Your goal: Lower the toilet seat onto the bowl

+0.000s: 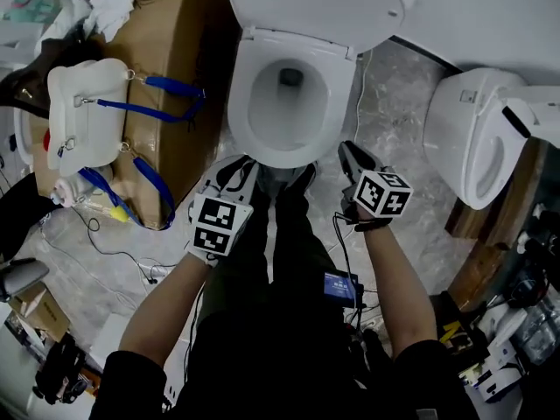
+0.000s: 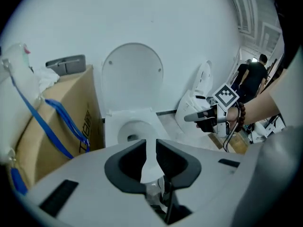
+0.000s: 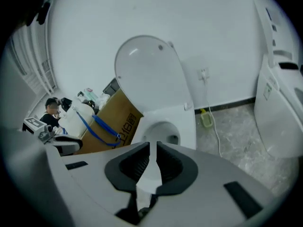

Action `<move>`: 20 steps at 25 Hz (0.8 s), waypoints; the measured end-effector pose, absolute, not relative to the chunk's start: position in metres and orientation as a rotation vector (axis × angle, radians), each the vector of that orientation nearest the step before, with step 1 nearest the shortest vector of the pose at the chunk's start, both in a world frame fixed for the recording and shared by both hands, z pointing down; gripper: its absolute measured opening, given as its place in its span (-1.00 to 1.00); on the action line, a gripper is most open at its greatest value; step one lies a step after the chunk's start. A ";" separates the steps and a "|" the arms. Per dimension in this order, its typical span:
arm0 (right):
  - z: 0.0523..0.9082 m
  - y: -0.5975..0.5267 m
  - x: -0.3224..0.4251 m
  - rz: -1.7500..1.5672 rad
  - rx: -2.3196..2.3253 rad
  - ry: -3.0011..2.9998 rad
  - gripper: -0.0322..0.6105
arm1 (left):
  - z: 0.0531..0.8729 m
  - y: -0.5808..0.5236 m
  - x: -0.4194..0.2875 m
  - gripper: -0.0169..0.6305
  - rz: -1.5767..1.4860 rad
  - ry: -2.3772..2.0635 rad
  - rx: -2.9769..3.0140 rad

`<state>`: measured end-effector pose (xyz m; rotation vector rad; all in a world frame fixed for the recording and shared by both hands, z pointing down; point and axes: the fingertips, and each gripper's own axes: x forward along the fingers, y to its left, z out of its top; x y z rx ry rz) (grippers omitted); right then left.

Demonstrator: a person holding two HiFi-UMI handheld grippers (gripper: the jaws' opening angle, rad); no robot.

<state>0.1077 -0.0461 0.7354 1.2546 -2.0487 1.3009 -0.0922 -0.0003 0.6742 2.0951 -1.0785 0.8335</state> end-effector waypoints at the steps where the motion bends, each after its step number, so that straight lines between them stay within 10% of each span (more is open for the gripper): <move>1: 0.713 -0.062 0.115 1.248 1.285 -2.084 -0.69 | 0.654 -0.008 -0.091 -0.72 0.813 -1.094 2.118; 20: 0.282 -0.122 0.151 0.770 1.608 -2.650 -0.69 | 0.364 -0.059 -0.073 -0.72 0.419 -1.236 2.381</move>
